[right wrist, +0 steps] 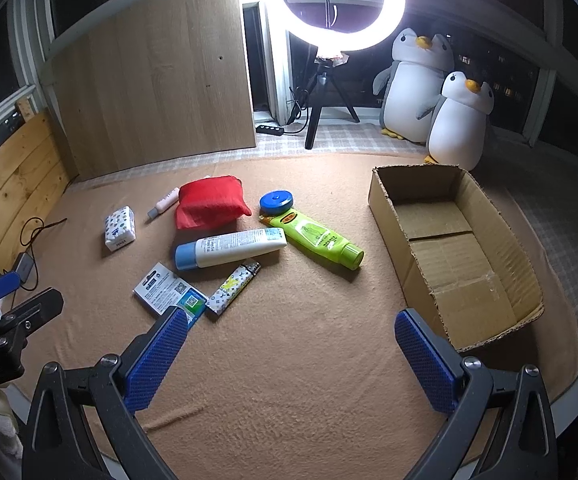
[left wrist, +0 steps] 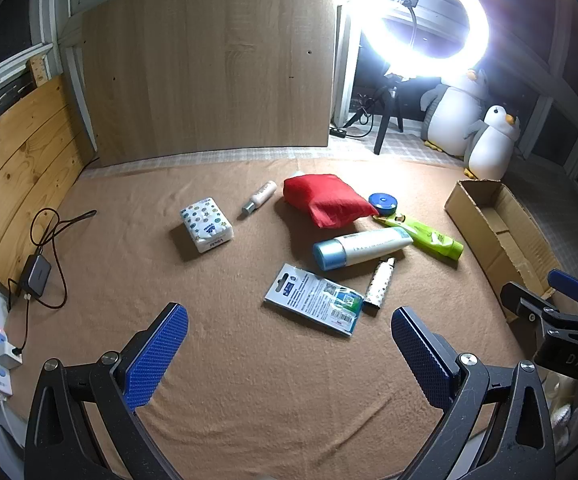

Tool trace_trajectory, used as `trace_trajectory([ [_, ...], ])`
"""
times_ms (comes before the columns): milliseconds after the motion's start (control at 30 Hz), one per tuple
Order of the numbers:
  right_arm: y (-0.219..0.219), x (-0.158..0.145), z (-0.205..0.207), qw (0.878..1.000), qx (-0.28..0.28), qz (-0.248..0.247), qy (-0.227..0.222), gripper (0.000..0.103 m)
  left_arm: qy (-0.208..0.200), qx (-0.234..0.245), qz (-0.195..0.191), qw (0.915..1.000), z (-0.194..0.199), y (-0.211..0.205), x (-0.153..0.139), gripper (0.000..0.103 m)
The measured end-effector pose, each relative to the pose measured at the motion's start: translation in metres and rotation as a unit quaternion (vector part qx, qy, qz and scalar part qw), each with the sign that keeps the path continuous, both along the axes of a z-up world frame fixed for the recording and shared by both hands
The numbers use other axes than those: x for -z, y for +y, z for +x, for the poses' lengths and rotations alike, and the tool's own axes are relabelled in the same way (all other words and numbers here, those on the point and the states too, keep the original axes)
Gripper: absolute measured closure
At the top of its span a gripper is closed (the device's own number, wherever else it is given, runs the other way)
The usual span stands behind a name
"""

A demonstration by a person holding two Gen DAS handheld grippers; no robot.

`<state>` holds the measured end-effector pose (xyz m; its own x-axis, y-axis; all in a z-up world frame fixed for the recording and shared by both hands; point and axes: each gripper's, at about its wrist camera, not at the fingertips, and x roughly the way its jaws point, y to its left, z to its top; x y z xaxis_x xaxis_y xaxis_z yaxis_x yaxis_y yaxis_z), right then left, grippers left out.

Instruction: Organize objects

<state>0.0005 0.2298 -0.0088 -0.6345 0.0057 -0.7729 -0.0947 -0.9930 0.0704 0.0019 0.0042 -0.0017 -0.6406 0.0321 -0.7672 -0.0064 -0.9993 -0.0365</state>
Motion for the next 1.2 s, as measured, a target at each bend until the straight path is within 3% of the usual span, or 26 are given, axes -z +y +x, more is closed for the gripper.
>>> trace_trajectory([
  [1200,-0.0053,0.005,-0.0072,1.0,0.0,0.0,-0.012,0.001,-0.005,0.006,-0.002,1.0,-0.0059,-0.0018,0.0032,0.0],
])
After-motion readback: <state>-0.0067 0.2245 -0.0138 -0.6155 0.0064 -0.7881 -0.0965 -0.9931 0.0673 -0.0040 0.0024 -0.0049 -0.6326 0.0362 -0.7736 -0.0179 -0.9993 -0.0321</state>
